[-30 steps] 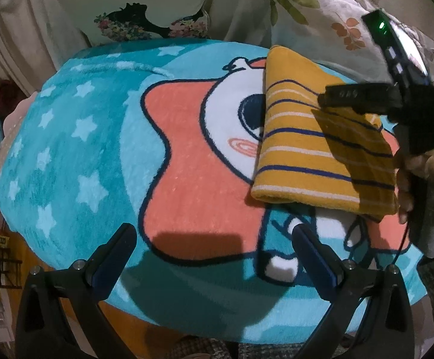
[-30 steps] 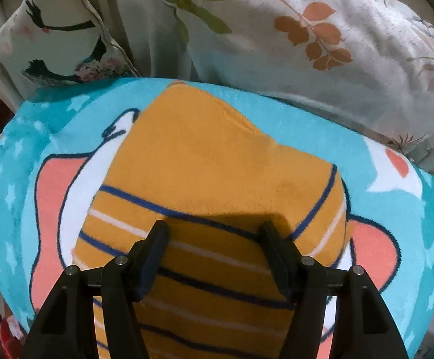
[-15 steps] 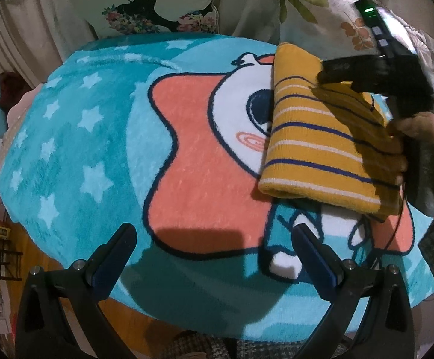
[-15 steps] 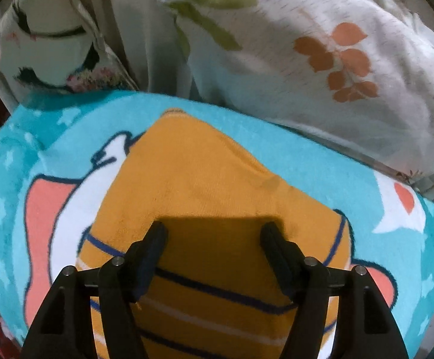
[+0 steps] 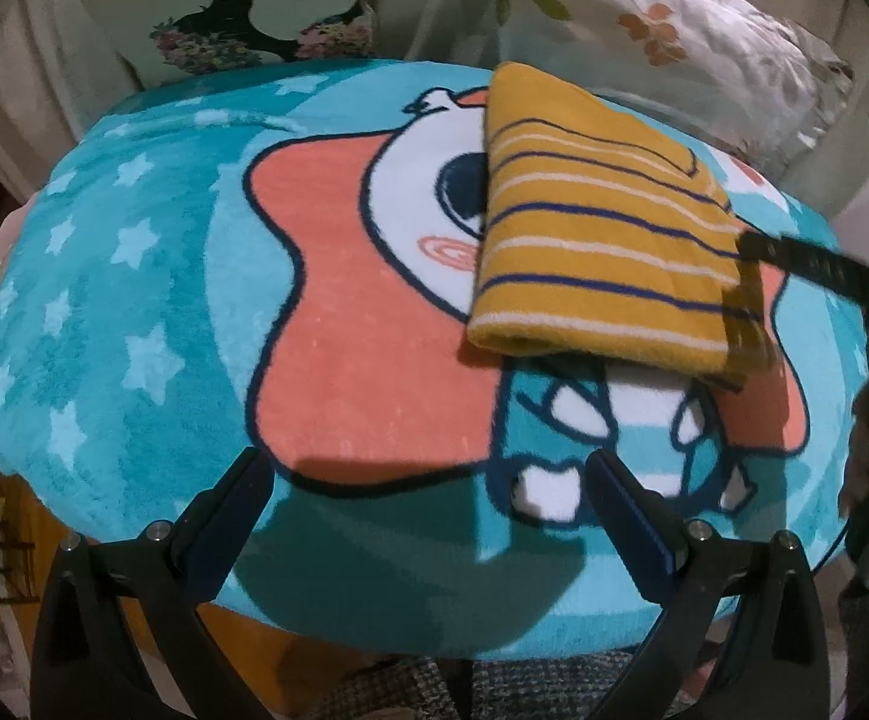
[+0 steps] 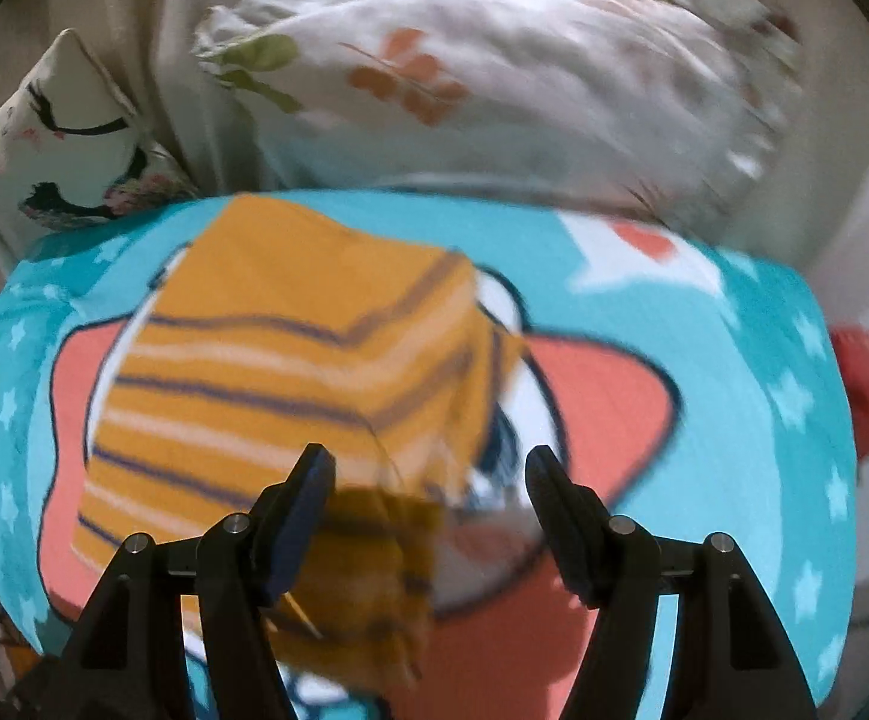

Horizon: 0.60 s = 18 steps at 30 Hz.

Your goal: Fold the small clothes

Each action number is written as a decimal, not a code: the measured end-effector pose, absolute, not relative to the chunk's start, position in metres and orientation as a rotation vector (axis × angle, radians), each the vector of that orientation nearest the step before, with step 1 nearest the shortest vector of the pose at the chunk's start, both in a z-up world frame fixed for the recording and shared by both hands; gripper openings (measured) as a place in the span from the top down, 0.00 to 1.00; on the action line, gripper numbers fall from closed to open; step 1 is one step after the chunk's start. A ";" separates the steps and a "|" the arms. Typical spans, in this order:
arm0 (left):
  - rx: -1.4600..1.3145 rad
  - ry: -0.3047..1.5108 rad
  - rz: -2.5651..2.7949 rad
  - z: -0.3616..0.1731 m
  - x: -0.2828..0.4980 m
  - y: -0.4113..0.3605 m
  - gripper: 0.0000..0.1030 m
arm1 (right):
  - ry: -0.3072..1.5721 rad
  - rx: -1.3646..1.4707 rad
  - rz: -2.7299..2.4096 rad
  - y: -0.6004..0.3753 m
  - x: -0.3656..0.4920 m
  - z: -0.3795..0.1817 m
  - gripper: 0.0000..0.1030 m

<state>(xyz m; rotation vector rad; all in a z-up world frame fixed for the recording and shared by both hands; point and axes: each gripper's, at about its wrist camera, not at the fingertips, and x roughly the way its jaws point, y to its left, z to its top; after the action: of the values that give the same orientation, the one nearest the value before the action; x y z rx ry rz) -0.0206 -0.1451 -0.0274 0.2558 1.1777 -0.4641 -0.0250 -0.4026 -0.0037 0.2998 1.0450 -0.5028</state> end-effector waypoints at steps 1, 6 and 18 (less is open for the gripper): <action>0.258 1.179 -0.474 -0.028 -0.023 -0.144 0.00 | 1.049 0.313 -0.519 -0.400 -0.036 -0.005 0.31; 0.270 1.184 -0.520 -0.030 -0.035 -0.132 0.00 | 1.072 0.331 -0.569 -0.373 -0.071 -0.012 0.31; 0.311 1.176 -0.572 -0.030 -0.065 -0.089 0.00 | 1.107 0.317 -0.572 -0.291 -0.110 -0.023 0.31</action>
<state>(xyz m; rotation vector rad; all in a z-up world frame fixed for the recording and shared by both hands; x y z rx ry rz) -0.0649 -0.0893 -0.0302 0.3107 1.1765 -0.5724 -0.1102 -0.2905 -0.0226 0.3173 1.1074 -0.5718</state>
